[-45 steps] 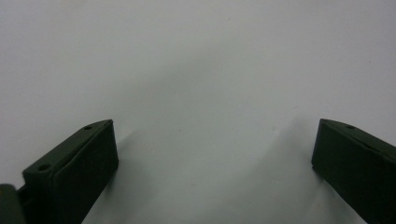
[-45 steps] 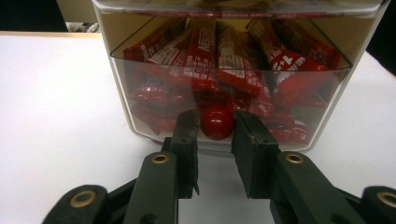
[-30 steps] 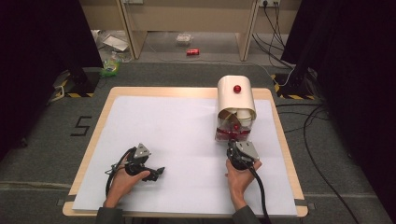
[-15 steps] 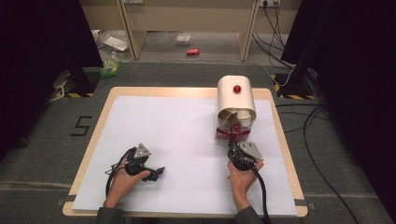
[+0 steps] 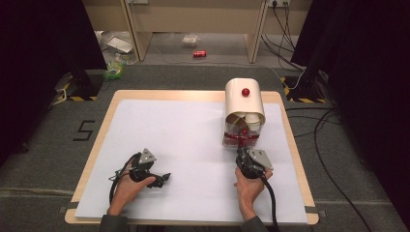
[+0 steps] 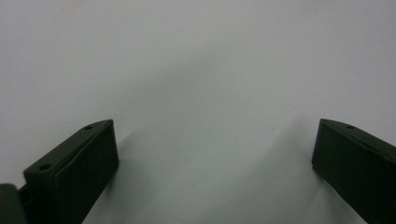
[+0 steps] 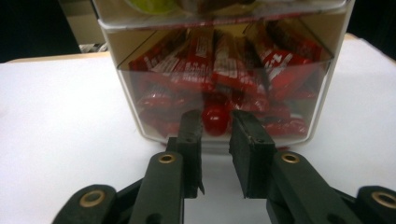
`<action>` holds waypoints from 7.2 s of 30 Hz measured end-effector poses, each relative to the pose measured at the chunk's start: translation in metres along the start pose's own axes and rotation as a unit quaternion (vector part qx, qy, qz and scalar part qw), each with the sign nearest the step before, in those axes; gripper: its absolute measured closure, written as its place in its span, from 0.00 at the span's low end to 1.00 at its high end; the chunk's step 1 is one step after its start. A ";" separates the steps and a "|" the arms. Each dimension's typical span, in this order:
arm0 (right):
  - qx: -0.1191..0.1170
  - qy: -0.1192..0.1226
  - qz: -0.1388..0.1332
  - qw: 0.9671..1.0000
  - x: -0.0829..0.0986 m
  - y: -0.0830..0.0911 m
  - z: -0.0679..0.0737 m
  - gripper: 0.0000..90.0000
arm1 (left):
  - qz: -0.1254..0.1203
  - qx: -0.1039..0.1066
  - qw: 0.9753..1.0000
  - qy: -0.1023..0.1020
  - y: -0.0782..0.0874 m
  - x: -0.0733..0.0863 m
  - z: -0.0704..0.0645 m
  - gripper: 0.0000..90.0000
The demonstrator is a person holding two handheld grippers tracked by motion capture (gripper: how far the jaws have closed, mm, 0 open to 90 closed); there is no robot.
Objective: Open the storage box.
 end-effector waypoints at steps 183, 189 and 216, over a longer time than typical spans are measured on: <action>-0.219 0.243 0.103 0.939 0.001 0.069 -0.017 0.48 | 0.000 0.002 1.000 0.000 0.000 0.000 0.000 0.00; -0.225 0.235 0.104 0.940 0.001 0.073 -0.019 0.47 | 0.000 0.001 1.000 0.000 0.000 0.000 0.000 0.00; -0.216 0.157 0.068 0.961 -0.026 0.060 -0.019 0.45 | 0.000 0.003 1.000 0.001 0.000 0.000 0.000 0.00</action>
Point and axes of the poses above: each handheld gripper's, and its own axes: y roughly backward along the jaws, x roughly out of its underside, z roughly to its left, the point moved 3 cm from there along -y, roughly forward along the jaws, and after that the axes turned 2 degrees about z, right-handed, at the moved point
